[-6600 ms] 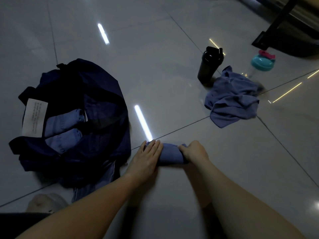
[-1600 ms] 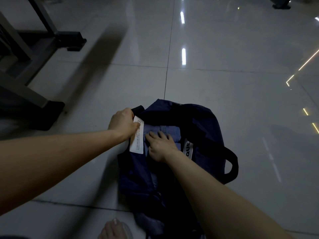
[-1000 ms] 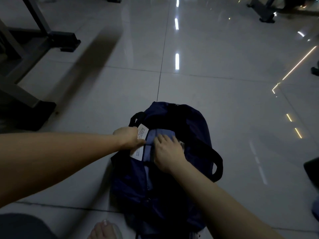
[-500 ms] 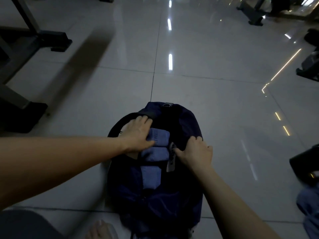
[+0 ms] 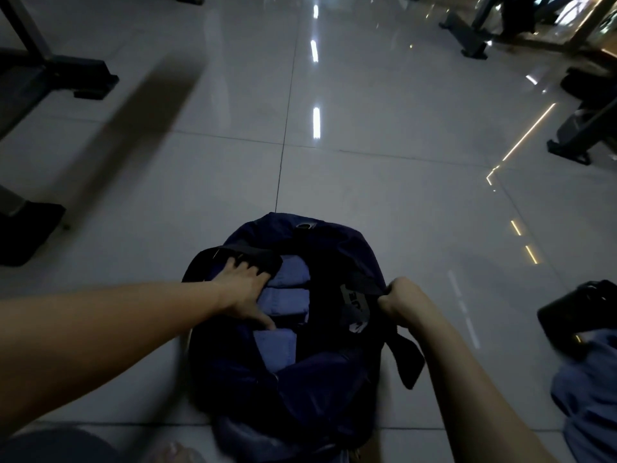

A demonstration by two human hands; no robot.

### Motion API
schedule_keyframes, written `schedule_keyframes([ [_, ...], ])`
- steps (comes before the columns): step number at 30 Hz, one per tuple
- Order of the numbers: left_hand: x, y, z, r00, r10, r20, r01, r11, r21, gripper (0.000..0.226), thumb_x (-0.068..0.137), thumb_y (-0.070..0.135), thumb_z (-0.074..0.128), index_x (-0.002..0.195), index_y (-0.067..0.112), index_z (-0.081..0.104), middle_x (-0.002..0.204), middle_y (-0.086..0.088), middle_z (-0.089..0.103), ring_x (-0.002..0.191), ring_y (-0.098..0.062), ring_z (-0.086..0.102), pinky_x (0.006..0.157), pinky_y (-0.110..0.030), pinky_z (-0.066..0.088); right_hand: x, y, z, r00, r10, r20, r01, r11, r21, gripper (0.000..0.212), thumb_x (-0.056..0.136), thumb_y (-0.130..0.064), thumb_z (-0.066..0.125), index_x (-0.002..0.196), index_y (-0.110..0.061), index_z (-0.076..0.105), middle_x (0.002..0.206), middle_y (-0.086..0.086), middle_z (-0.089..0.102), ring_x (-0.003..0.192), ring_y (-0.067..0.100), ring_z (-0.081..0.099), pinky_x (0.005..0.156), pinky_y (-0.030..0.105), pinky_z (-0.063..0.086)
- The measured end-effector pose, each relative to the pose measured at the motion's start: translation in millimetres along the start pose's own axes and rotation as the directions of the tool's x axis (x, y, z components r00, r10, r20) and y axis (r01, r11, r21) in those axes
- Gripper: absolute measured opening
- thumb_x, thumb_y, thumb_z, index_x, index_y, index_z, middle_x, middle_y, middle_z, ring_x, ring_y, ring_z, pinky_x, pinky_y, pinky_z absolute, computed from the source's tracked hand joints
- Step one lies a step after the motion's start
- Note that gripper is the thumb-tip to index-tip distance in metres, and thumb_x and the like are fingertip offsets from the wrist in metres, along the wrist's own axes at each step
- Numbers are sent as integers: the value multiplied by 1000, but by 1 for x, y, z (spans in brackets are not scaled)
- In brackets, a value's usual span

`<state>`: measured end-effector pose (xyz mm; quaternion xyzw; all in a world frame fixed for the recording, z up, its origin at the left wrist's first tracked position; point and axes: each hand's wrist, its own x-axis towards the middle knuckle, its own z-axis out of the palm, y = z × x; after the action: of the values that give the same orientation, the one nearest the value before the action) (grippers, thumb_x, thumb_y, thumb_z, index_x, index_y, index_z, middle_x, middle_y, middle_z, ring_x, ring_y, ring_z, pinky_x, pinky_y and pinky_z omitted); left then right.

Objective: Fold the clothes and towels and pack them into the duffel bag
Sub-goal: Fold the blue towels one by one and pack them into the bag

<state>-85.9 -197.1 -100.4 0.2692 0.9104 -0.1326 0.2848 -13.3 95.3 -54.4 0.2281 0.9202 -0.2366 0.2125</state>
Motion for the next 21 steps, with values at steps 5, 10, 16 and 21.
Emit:
schedule_keyframes([
  [5, -11, -6, -6, 997, 29, -76, -48, 964, -261, 114, 69, 98, 33, 150, 19, 37, 158, -6, 35, 145, -28, 27, 121, -50, 10, -4, -1, 8, 1000, 1, -28, 2, 994, 109, 17, 74, -8, 52, 63, -13, 41, 55, 2, 42, 52, 24, 40, 51, 28, 33],
  [10, -30, 0, 22, 783, 60, -619, -162, 980, -111, 68, 92, 69, 32, 111, 16, 69, 115, -1, 65, 111, -23, 57, 104, -39, 40, -13, -11, 23, 989, -64, -134, 85, 983, 160, 21, 75, -11, 53, 65, -16, 35, 58, 0, 38, 54, 22, 36, 52, 29, 29],
  [16, -31, 11, 9, 756, 326, -567, -323, 940, 110, 87, 90, 77, 36, 154, 17, 39, 161, -7, 33, 149, -28, 29, 122, -43, 26, -23, -18, 35, 966, -91, -242, 134, 976, 171, 23, 78, -9, 53, 65, -16, 35, 60, 0, 40, 53, 20, 36, 49, 28, 27],
  [21, -6, 15, -8, 946, 249, -209, -233, 968, 99, 126, 72, 100, 28, 161, 20, -12, 168, -8, -18, 154, -27, -19, 126, -47, -6, -22, -18, 33, 966, -98, -241, 130, 984, 120, 17, 76, -4, 51, 66, -13, 41, 61, 3, 48, 54, 22, 44, 47, 28, 30],
])
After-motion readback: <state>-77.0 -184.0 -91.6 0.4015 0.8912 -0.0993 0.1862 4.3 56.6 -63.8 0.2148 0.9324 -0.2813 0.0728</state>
